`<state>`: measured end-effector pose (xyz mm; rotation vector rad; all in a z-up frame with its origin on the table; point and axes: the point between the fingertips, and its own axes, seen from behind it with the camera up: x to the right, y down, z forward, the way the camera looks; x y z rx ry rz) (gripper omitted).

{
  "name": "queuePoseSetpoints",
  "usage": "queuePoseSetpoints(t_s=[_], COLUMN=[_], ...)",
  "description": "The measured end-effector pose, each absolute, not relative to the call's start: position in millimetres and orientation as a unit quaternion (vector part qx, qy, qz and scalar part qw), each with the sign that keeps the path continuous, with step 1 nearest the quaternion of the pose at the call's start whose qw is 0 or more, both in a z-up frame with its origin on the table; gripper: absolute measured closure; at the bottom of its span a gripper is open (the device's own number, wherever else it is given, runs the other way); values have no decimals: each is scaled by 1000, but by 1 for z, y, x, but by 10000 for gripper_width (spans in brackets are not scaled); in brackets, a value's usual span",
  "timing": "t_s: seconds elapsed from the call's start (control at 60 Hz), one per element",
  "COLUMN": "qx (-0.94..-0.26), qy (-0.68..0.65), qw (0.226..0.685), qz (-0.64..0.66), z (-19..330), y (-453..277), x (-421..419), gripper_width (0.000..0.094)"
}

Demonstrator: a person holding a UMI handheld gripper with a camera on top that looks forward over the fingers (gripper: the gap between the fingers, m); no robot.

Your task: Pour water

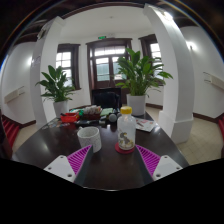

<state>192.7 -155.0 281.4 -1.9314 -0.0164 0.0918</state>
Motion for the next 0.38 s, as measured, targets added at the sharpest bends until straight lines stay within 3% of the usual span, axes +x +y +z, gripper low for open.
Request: queuePoseSetpoints(t_s=[0.383], qx=[-803], qy=[6], qw=[596], qz=[-4], z=[309], y=[-166], x=[209], gripper_width=[99])
